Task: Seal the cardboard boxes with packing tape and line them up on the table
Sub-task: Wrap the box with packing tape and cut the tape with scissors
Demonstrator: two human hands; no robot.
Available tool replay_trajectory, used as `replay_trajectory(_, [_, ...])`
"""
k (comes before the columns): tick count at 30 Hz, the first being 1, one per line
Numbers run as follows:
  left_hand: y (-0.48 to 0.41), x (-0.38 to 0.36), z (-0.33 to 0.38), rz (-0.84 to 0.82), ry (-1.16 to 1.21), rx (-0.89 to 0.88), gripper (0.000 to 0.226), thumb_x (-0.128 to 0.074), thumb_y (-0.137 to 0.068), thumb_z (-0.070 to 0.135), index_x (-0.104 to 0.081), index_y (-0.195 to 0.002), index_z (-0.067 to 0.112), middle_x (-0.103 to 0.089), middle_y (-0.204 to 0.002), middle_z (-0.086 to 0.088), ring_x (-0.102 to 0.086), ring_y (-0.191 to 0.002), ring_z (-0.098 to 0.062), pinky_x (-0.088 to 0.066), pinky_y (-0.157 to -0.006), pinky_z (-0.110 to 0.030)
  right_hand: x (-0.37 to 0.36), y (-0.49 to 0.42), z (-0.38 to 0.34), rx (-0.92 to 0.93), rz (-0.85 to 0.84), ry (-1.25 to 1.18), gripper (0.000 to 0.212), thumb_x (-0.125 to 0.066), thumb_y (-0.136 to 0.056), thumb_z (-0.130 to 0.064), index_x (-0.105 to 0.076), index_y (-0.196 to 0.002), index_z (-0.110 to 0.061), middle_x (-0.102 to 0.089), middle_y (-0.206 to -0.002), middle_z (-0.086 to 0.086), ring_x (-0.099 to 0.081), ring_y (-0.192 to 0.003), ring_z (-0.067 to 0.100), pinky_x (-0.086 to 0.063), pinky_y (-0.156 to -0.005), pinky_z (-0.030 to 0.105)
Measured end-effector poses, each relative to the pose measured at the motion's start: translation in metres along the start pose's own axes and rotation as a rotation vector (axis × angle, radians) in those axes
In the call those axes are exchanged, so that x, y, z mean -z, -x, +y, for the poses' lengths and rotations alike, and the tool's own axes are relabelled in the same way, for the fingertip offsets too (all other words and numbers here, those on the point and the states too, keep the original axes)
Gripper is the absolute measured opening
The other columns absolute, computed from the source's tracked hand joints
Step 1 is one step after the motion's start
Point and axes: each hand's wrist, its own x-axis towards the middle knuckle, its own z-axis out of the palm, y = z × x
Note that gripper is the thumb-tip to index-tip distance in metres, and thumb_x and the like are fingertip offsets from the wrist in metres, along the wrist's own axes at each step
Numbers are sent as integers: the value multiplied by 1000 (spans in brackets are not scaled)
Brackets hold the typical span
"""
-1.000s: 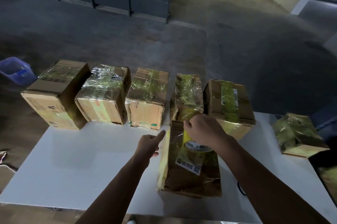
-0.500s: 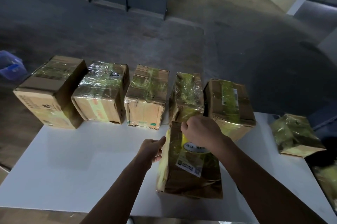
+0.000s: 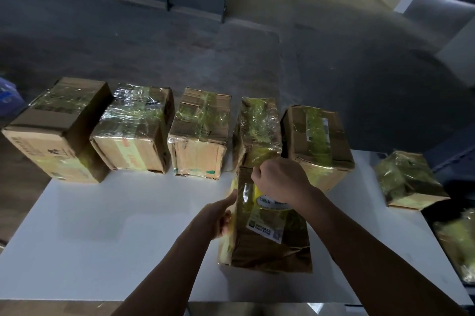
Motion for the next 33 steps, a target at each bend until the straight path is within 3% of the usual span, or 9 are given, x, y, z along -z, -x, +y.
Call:
replay_trajectory(2, [-1,0,-6,5,-3,32,74,-76,-57,66,-61,-96,4,-52,-76,-3,-50,-55,-7,-41,-43,-17,0,1,1,2,5,4,48,-36,-98,-33,-37,-54,-12,-40,-56,2,-37,-49,14,-22,-46,26])
replay_trajectory(5, [-4,-5,-8,68,19,-48,66,-81,-66,57,-62,-96,1,-60,-89,-5,-63,-79,-16,-49,-61,-25,1,2,3,21,1,13,45,-33,-98,-30,-35,-56,-13,-37,-56,1,-37,-50,15,-22,-46,27])
replay_trajectory(7, [1,-11,-6,249,-85,-276,32,-75,-82,32,-61,-79,4,-57,-78,-10,-53,-68,-19,-44,-64,-31,0,1,3,50,-32,51,40,-28,-97,-28,-35,-59,-17,-37,-61,0,-43,-60,19,-28,-51,28])
replay_trajectory(9, [8,-20,-2,401,-202,-518,20,-61,-91,20,-59,-76,6,-60,-78,-12,-53,-68,-21,-45,-63,-35,0,0,2,48,-30,69,38,-28,-98,-32,-37,-62,-21,-40,-64,-2,-47,-68,21,-36,-59,31])
replay_trajectory(14, [30,-42,7,475,-530,-655,33,-56,-91,47,-55,-92,14,-61,-82,2,-56,-72,-11,-41,-54,-25,-4,1,8,16,62,-114,34,-38,-96,-33,-48,-70,-13,-48,-66,1,-47,-59,17,-30,-50,28])
replay_trajectory(18, [29,-50,3,596,-727,-714,34,-47,-95,48,-49,-98,14,-57,-96,-1,-58,-86,-21,-48,-71,-35,-5,6,26,96,69,-387,25,-47,-96,-38,-60,-98,-17,-63,-82,0,-61,-69,20,-49,-62,35])
replay_trajectory(23, [31,-48,4,645,-790,-718,35,-43,-97,47,-49,-102,12,-57,-101,-5,-59,-90,-25,-43,-71,-34,-28,20,60,65,87,-801,29,-51,-88,-52,-58,-75,-26,-55,-65,-14,-53,-61,0,-40,-60,25])
replay_trajectory(31, [29,-49,5,738,-889,-761,33,-44,-97,46,-48,-102,13,-61,-98,-3,-58,-81,-21,-41,-66,-31,-13,18,94,85,159,-494,48,-59,-90,-38,-49,-59,-3,-39,-53,5,-36,-47,14,-27,-49,29])
replay_trajectory(33, [29,-51,4,751,-884,-756,32,-46,-97,44,-48,-103,13,-60,-102,-4,-60,-87,-26,-42,-68,-33,-12,19,95,71,133,-478,49,-59,-91,-38,-40,-56,-9,-32,-52,3,-32,-45,13,-24,-49,28])
